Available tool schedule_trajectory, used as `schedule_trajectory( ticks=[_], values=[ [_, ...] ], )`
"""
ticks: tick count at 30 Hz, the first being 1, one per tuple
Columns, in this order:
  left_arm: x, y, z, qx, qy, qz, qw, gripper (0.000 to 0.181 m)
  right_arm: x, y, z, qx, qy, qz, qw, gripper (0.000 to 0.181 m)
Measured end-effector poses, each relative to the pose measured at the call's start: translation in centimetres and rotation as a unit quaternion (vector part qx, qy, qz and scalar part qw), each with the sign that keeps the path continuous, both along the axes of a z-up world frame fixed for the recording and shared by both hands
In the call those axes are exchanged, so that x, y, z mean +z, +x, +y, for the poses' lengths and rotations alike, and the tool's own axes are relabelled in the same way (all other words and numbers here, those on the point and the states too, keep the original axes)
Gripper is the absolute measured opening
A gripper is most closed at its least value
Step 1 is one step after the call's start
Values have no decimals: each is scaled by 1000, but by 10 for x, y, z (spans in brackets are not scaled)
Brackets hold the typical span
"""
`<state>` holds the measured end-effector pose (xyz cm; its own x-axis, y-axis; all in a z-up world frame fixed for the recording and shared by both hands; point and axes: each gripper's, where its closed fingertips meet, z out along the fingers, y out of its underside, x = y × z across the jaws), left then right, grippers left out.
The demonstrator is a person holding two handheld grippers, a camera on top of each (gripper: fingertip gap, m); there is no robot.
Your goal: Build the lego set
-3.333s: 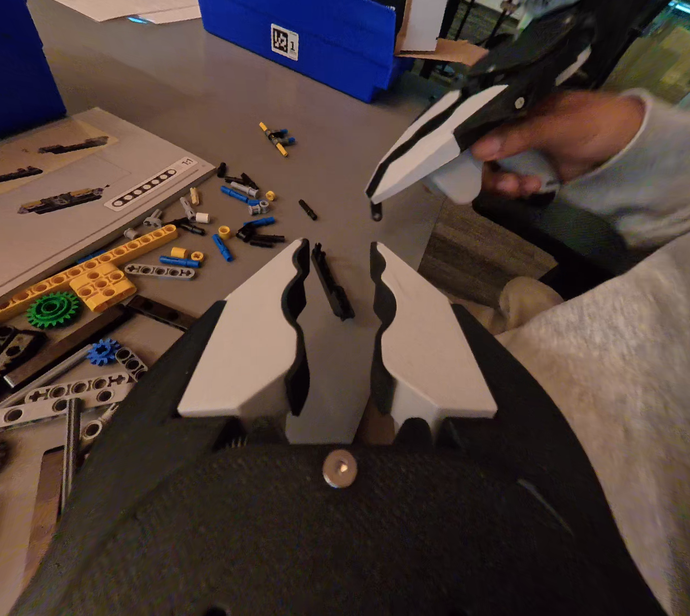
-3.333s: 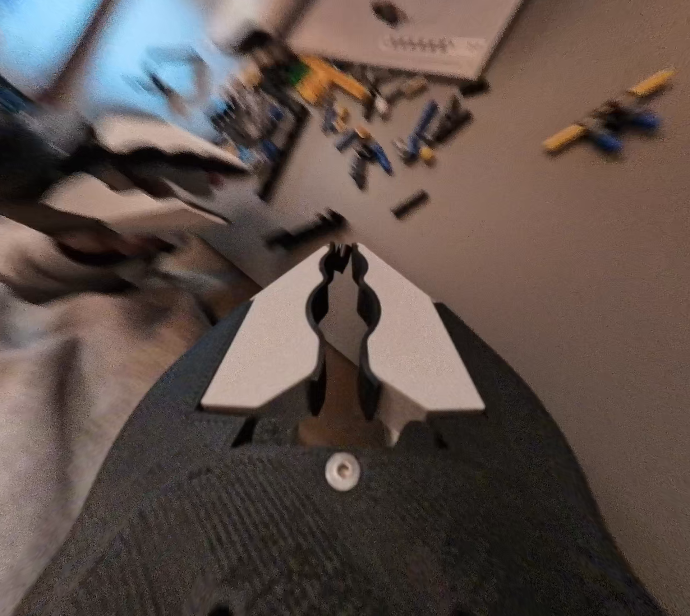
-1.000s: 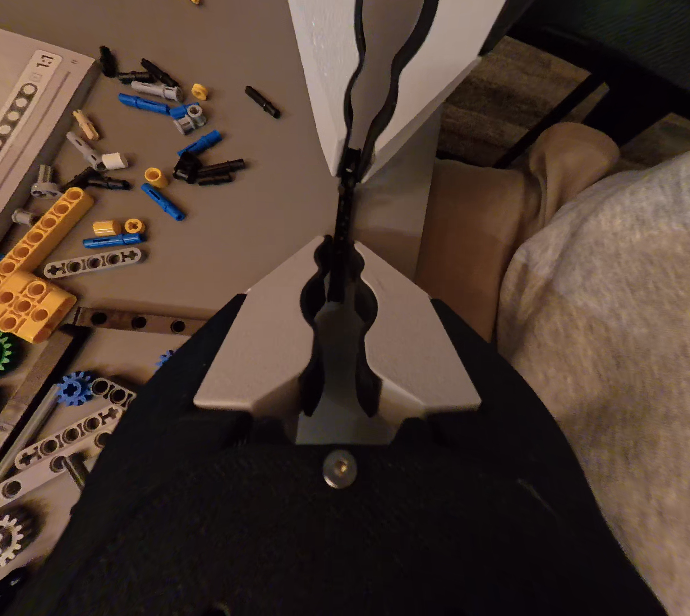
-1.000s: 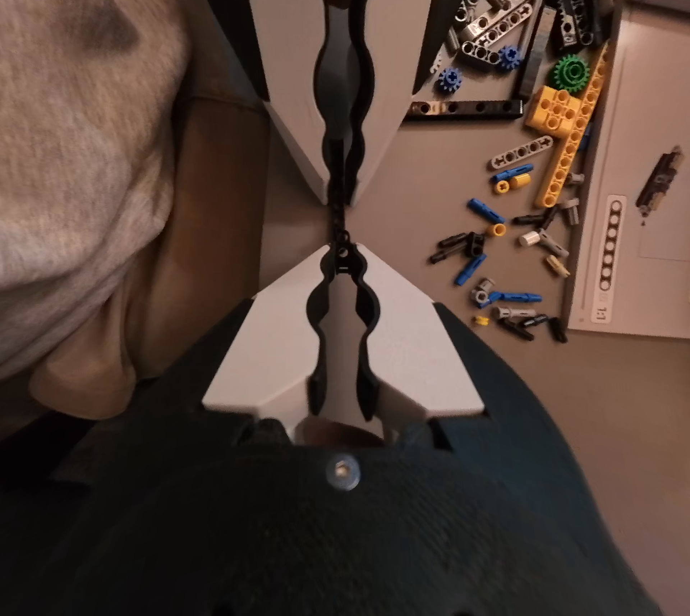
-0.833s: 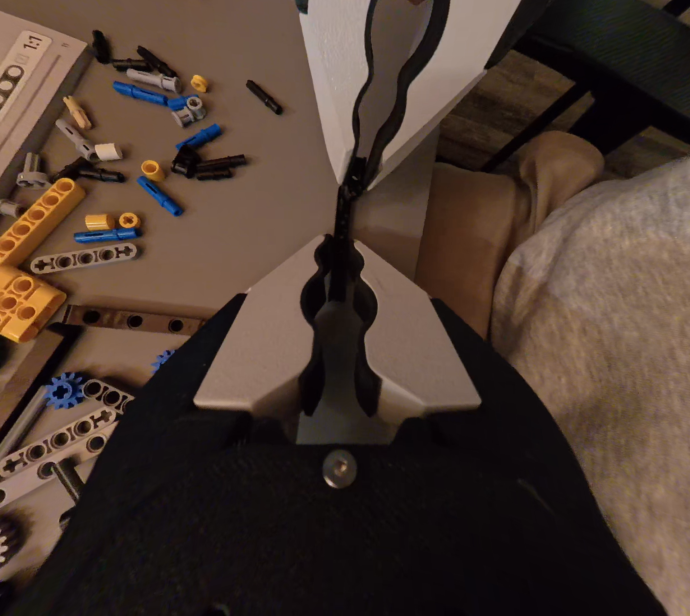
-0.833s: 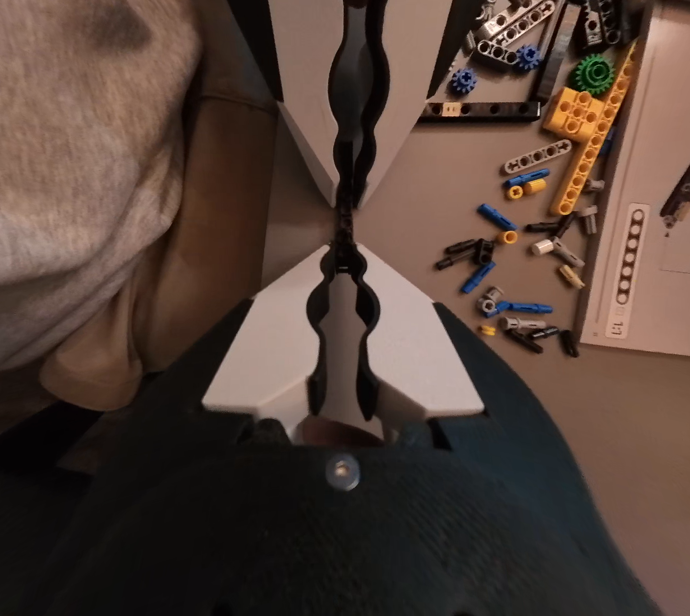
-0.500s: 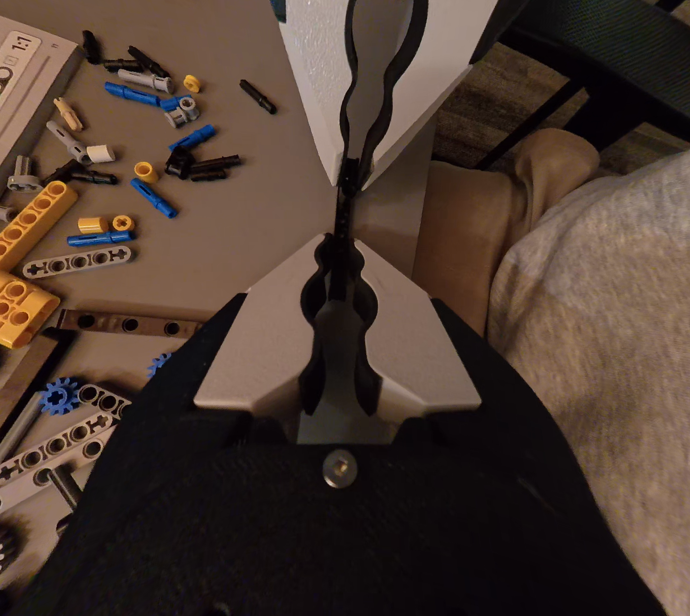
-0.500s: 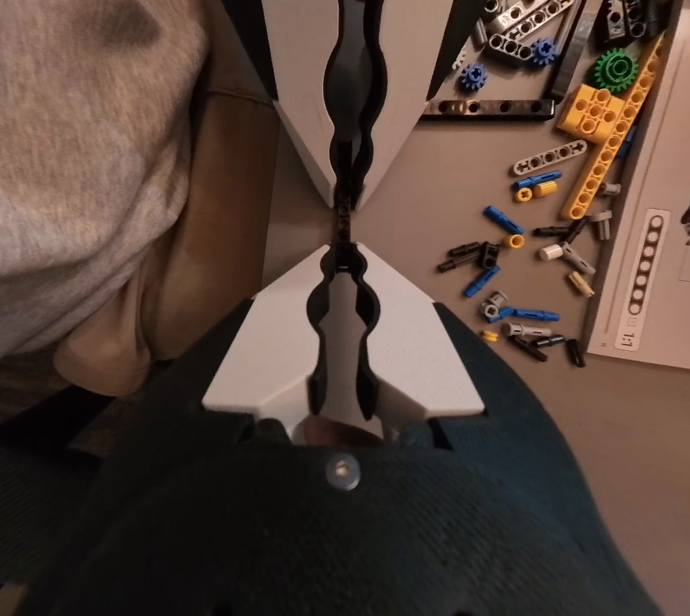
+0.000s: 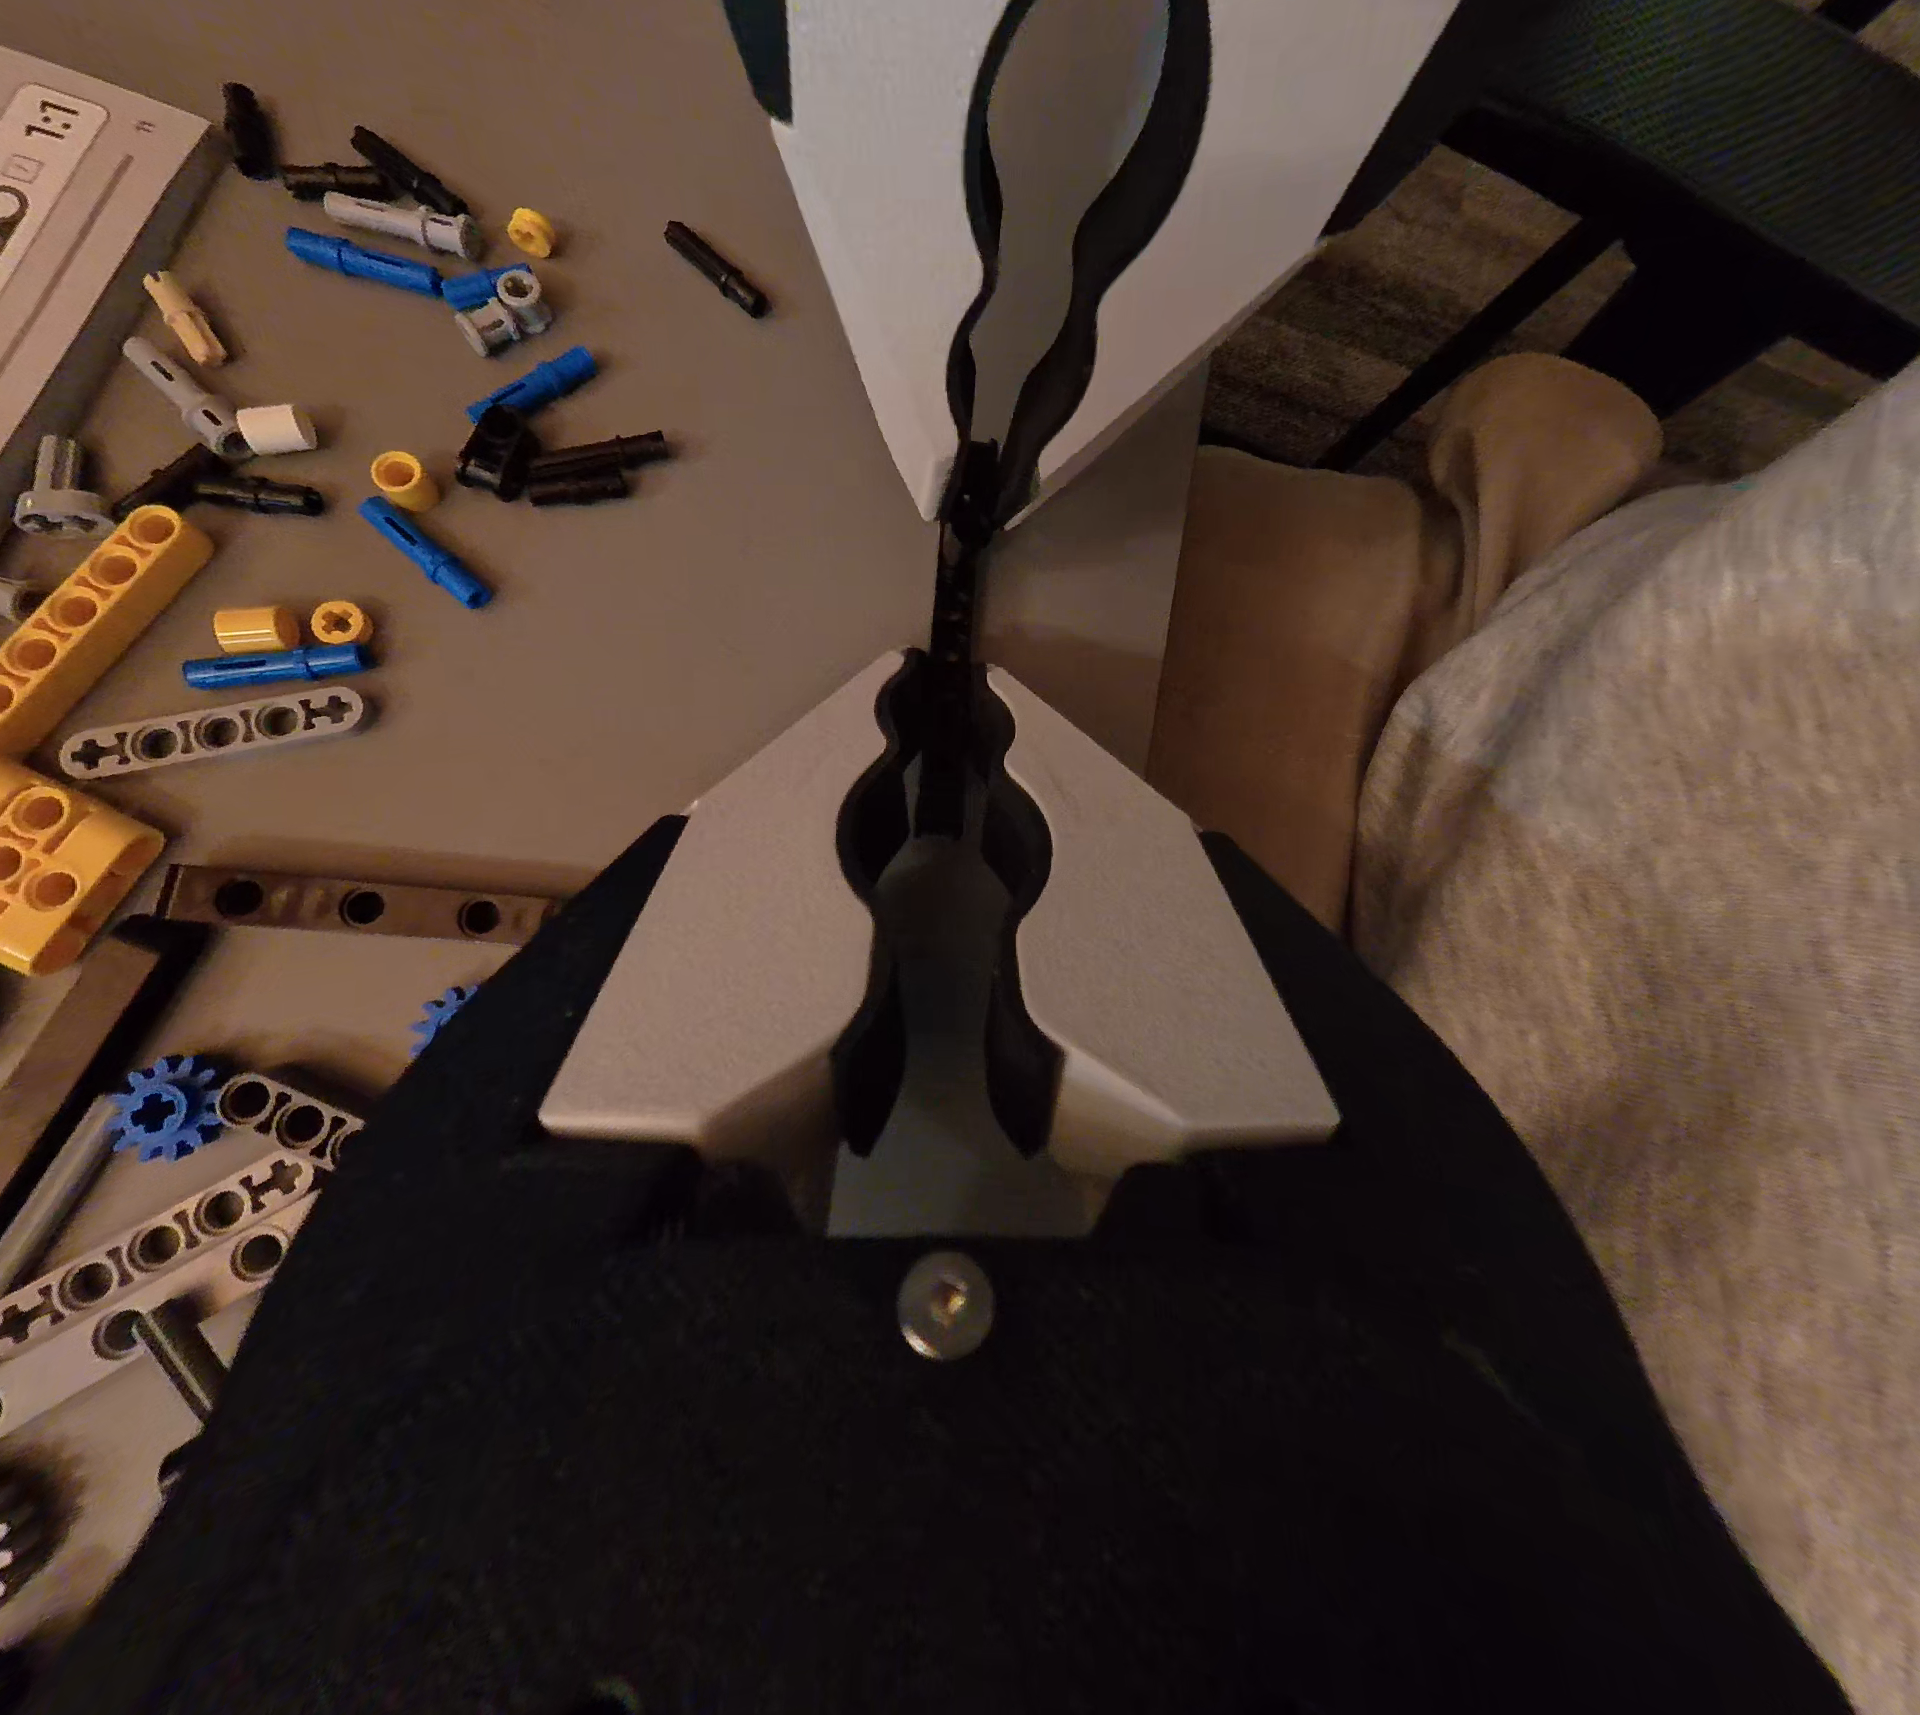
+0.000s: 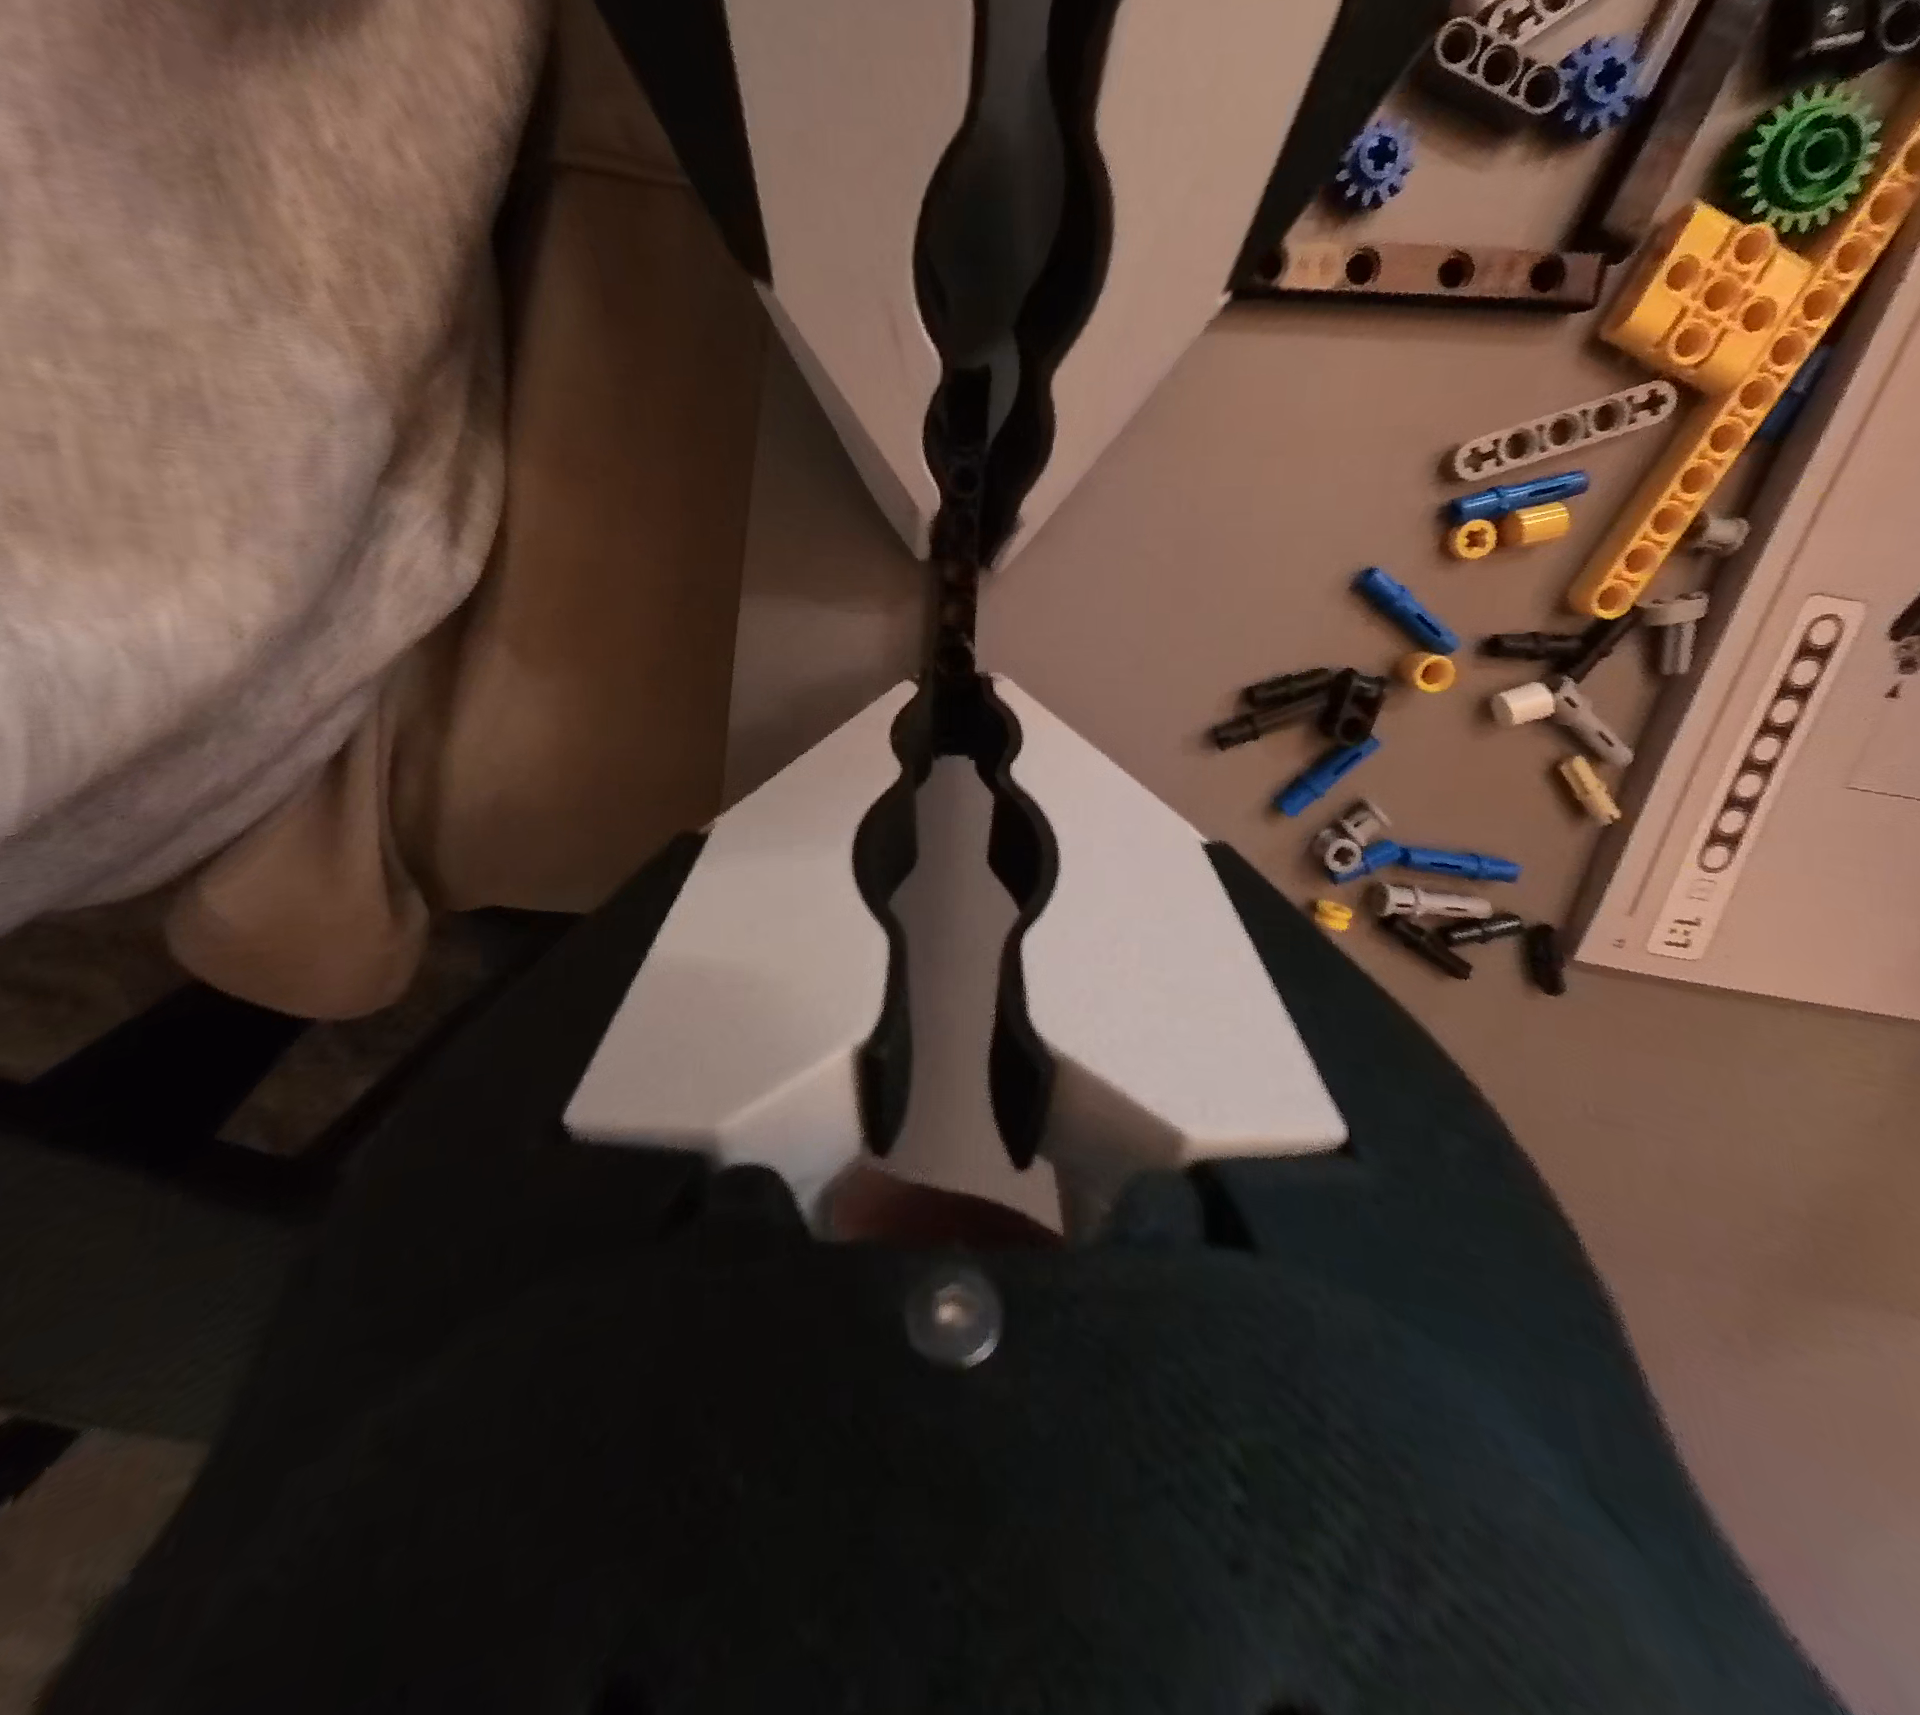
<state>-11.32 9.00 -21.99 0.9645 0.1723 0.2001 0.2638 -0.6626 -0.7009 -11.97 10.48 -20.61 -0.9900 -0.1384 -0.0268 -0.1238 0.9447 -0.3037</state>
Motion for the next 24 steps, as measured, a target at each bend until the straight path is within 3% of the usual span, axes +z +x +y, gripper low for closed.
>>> schedule_trajectory(
  ticks=[6,24],
  values=[
    [0,0,0,1,0,1,1000,9,0,0,1,-1,26,52,998,6],
    [0,-1,0,2,0,10,1000,9,-1,-1,-1,-28,15,21,999,6]
  ],
)
